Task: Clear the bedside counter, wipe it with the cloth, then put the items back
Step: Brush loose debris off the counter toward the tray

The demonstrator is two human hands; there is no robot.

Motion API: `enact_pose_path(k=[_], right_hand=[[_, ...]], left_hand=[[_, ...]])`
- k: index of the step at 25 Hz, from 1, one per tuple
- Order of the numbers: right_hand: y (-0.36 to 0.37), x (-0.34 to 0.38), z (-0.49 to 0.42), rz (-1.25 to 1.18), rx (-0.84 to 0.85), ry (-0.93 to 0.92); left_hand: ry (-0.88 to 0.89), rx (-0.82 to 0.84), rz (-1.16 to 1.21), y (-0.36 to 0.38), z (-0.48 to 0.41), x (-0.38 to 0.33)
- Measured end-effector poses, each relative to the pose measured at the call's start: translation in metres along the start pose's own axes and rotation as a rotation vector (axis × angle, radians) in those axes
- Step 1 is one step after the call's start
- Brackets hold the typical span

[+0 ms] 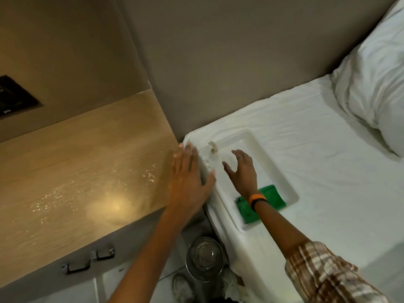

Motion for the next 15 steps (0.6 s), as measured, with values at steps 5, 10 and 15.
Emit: enact_pose_path(k=[5, 10, 15], right_hand=[[-0.028, -0.084, 0.05, 0.304, 0.061, 0.044], [-0.005, -0.215, 0.045, 0.42, 0.239, 0.287], [0.024, -0.272, 0.032, 0.474, 0.233, 0.37]], left_hand=[[0.157, 0.178, 0.107, 0.114, 0.018, -0.085], [0.144, 0.585, 0.05, 0.3, 0.009, -0.091], [0.019, 0.543, 0.126, 0.38, 0.006, -0.07]])
Point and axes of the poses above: each hand's wrist, its own z-axis away from the middle knuckle, its own y-axis out of the palm, x = y × z, the point moved 10 cm from there along -z, towards the middle knuckle, and after that the axes turned 3 degrees about -z, right-handed, at the moved point
